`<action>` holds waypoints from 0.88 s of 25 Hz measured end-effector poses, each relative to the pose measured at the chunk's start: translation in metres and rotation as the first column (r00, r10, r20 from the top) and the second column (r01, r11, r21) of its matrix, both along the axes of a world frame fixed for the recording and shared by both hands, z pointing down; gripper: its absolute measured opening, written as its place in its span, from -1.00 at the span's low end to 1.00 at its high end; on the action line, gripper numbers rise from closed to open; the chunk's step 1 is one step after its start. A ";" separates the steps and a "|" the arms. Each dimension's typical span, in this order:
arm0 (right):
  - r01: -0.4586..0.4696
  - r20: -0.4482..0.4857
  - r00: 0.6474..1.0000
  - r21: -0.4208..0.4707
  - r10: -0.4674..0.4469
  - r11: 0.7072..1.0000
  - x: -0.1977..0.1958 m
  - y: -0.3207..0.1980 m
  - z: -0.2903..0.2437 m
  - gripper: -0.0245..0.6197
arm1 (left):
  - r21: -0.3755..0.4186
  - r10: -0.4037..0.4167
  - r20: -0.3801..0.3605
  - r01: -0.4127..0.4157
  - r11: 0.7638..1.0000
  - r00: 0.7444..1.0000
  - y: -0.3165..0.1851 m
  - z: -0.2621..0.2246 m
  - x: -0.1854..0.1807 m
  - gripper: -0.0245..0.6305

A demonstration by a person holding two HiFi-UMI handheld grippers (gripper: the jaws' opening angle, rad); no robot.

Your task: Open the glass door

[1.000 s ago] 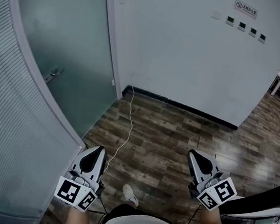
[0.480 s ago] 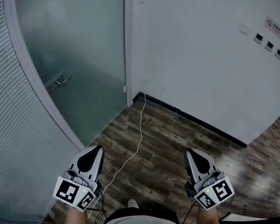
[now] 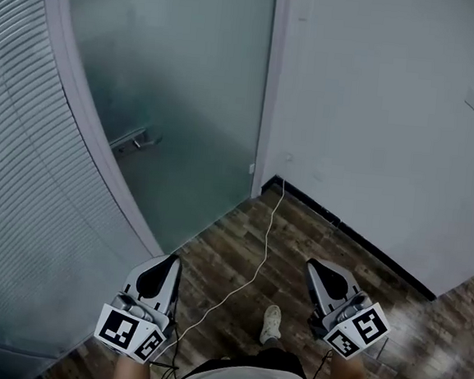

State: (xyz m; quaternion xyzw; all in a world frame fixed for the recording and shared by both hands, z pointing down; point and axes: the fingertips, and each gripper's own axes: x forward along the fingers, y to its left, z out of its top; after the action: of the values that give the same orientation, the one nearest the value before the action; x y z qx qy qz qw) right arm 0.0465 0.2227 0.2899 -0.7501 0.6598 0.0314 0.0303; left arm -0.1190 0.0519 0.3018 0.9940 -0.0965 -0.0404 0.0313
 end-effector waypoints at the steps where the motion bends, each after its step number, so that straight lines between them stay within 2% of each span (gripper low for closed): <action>1: 0.019 0.000 1.000 0.002 -0.019 1.000 0.007 -0.010 0.001 -0.92 | 0.000 -0.018 -0.002 0.018 1.000 1.000 -0.007 0.000 0.005 -0.93; 6: 0.139 -0.007 0.990 0.012 -0.139 0.990 0.054 -0.074 0.004 -0.92 | -0.004 -0.128 -0.017 0.128 0.992 0.992 -0.050 0.004 0.036 -0.93; 11: 0.253 -0.010 0.967 0.015 -0.253 0.967 0.106 -0.130 0.006 -0.92 | -0.012 -0.236 -0.019 0.236 0.972 0.972 -0.085 0.005 0.074 -0.93; 16: 0.384 -0.007 0.923 0.008 -0.384 0.923 0.156 -0.192 0.001 -0.92 | -0.021 -0.372 -0.013 0.372 0.928 0.928 -0.120 0.000 0.107 -0.93; 22: 0.528 0.010 0.849 -0.002 -0.528 0.849 0.192 -0.259 0.002 -0.92 | -0.036 -0.496 0.006 0.496 0.868 0.868 -0.150 0.003 0.133 -0.93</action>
State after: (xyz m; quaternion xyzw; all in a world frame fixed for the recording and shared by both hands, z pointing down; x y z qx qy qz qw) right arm 0.2382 -0.0359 0.2920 -0.5404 0.8403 0.0172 0.0391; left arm 0.0143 -0.0978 0.3044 0.9352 -0.3490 -0.0470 0.0382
